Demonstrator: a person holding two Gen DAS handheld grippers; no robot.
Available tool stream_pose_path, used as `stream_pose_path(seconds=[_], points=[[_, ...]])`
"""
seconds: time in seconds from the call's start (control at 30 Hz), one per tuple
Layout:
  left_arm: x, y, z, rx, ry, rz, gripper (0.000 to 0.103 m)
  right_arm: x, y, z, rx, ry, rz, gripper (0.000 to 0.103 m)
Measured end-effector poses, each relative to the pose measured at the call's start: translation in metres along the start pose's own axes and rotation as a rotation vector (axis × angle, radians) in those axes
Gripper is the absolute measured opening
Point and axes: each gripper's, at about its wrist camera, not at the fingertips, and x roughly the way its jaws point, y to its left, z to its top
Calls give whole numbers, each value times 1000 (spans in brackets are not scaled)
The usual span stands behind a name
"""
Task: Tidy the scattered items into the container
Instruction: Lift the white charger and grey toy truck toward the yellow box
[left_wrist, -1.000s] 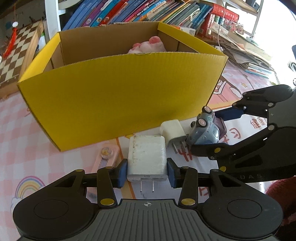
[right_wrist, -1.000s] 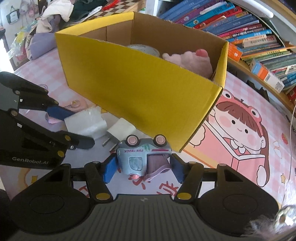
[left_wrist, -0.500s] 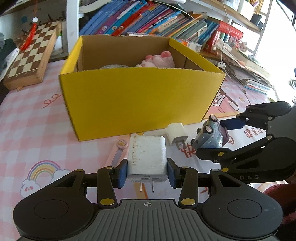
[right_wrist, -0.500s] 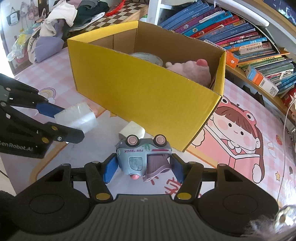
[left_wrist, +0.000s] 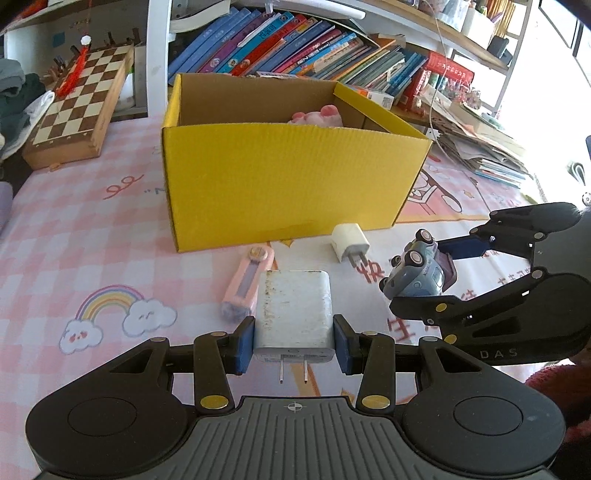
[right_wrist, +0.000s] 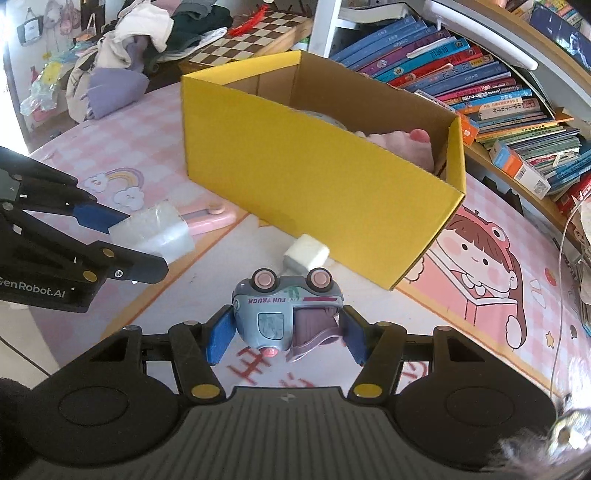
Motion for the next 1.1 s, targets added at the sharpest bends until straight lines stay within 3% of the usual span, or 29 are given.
stream_pose_path(seconds=[0.43, 1.1], points=[[-33, 11, -19, -5, -22, -6, 41, -20, 36, -11, 16, -3, -8, 59], [-63, 3, 23, 43, -128, -91, 42, -56, 18, 14, 75, -71, 1, 59]])
